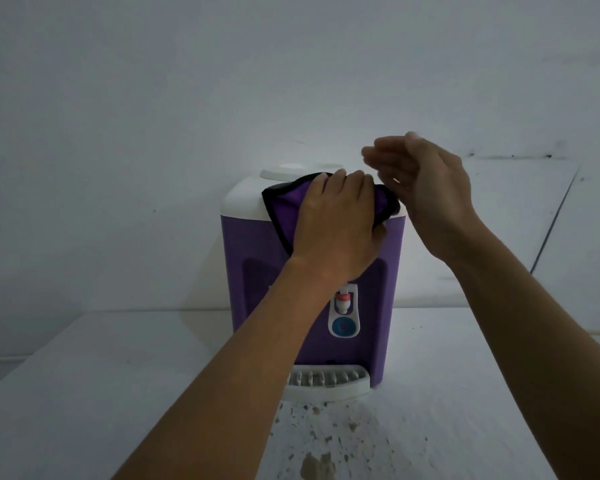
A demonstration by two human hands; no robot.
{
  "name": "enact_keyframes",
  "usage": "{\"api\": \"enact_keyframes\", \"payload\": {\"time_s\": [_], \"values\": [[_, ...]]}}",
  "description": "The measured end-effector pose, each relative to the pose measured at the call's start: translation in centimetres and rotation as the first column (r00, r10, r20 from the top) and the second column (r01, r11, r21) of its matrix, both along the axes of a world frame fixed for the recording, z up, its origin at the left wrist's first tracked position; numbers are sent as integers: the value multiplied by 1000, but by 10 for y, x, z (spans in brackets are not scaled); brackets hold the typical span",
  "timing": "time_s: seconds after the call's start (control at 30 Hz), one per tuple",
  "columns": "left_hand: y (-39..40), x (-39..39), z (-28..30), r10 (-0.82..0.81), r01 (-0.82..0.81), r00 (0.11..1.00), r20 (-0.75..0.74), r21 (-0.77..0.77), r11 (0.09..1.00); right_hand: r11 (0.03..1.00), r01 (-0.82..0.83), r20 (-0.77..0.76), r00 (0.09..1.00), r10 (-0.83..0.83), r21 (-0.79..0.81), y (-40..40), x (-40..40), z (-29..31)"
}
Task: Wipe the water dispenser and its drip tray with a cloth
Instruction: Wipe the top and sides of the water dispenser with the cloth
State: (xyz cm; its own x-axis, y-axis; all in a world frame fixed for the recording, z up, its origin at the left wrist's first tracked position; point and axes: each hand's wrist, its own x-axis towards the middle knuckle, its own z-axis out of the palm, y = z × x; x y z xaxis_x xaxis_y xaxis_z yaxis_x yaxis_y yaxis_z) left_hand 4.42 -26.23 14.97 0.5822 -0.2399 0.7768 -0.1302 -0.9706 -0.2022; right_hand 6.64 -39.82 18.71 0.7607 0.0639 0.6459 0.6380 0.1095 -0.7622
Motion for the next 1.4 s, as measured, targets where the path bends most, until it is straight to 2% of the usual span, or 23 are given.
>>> {"api": "enact_keyframes", "payload": {"time_s": [0.07, 0.13, 0.2, 0.3, 0.37, 0.43, 0.47, 0.5, 0.57, 0.63, 0.67, 0.77, 0.87, 1.0, 1.13, 1.27, 1.33, 1.4], "values": [[-2, -4, -4, -56, 56, 998, -11, -12, 998, 998, -35, 20, 999, 36, -60, 0, -1, -6], [3, -8, -3, -235, 229, 971, -33, -131, 965, 992, -9, 100, 995, 22, -129, 3, -3, -12], [12, -12, -2, -431, 416, 903, 1, -264, 870, 982, -9, 159, 986, 40, -190, 6, -8, -14], [27, -16, -5, -529, 548, 833, 163, -377, 747, 929, 54, 230, 972, 35, -367, 13, -13, -16], [39, -20, -5, -481, 589, 808, 341, -436, 680, 805, 184, 282, 959, -22, -564, 15, -15, -21], [56, -18, -4, -358, 574, 799, 483, -435, 693, 607, 363, 408, 910, -69, -707, 17, -16, -29], [66, -16, -2, -300, 547, 804, 514, -439, 713, 529, 445, 479, 874, -80, -723, 18, -17, -31], [77, -14, -1, -261, 516, 821, 508, -464, 720, 470, 524, 552, 829, -89, -710, 21, -19, -32], [91, -14, 1, -260, 457, 880, 397, -558, 693, 349, 678, 687, 717, -119, -648, 30, -20, -34], [96, -16, -1, -309, 427, 904, 297, -583, 691, 247, 761, 743, 644, -180, -600, 43, -20, -39], [97, -16, -2, -323, 434, 901, 289, -582, 688, 231, 775, 744, 630, -221, -588, 49, -19, -43], [95, -17, -5, -344, 453, 891, 296, -586, 672, 266, 798, 730, 602, -324, -541, 55, -14, -56], [94, -16, -8, -328, 437, 899, 290, -568, 697, 317, 819, 699, 573, -428, -478, 52, -6, -57], [89, -15, -12, -328, 433, 901, 285, -541, 721, 353, 800, 574, 596, -561, -486, 63, 2, -47], [87, -13, -17, -302, 414, 909, 289, -527, 743, 344, 853, 680, 521, -516, -392, 69, 6, -52], [89, -12, -16, -316, 417, 909, 272, -562, 714, 432, 866, 806, 434, -403, -250, 48, 23, -83], [91, -12, -15, -326, 424, 906, 271, -552, 718, 468, 856, 834, 414, -366, -219, 37, 32, -103], [90, -12, -16, -328, 418, 908, 260, -522, 744, 507, 835, 813, 438, -383, -211, 29, 38, -122]]}}
